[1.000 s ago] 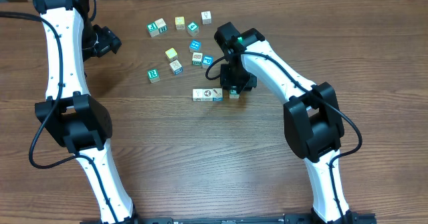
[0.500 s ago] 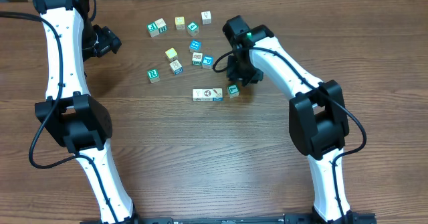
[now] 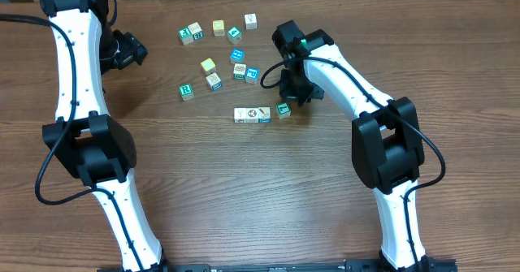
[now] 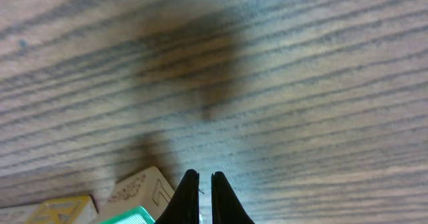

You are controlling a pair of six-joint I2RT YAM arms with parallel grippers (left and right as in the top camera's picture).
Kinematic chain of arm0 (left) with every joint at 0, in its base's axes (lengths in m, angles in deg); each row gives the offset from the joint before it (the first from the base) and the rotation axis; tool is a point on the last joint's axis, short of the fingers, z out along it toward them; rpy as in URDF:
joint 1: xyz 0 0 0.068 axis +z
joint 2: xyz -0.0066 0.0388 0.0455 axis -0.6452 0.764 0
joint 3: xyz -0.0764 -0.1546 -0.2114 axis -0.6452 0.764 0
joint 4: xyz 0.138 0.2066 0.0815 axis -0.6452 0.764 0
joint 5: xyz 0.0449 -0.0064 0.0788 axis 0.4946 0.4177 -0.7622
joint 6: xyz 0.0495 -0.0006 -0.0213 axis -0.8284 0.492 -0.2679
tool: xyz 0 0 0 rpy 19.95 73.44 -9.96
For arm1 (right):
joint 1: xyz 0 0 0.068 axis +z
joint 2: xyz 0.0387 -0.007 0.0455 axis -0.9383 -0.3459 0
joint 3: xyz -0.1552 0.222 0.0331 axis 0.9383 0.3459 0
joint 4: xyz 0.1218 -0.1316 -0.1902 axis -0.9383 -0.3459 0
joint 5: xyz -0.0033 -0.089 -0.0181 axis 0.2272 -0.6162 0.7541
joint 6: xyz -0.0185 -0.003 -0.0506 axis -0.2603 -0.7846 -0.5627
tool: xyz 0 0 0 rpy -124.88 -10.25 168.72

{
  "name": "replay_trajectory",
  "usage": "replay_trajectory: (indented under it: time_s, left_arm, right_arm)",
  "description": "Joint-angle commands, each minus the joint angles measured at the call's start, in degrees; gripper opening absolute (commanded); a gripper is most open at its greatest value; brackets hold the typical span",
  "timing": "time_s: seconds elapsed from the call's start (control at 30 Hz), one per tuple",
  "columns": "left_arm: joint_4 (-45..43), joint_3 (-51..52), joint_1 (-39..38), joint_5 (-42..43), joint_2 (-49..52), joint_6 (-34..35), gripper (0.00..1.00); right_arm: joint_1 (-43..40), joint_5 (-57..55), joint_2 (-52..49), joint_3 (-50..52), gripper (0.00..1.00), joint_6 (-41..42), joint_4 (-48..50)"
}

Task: Form a horizontal line
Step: 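Lift the right gripper and press the green block into line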

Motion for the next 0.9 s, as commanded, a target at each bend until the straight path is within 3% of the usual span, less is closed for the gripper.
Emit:
replay_trajectory:
  time_s: [0.0, 0.37, 0.87]
  left_arm:
    - [0.11, 0.13, -0.39, -0.13, -0.35, 0.17, 1.0]
    - [0.11, 0.13, -0.39, -0.13, -0.35, 0.17, 1.0]
    - [0.11, 0.13, -0.39, -0.13, -0.35, 0.17, 1.0]
  right_arm:
    - [0.28, 0.7, -0.09, 0.26, 0.04, 0.04, -0.63]
    - [0.5, 6.14, -0.09, 0.26, 0.04, 0.0, -2.4]
    - [2.1, 3.61, -0.09, 0.26, 0.04, -0.42, -2.4]
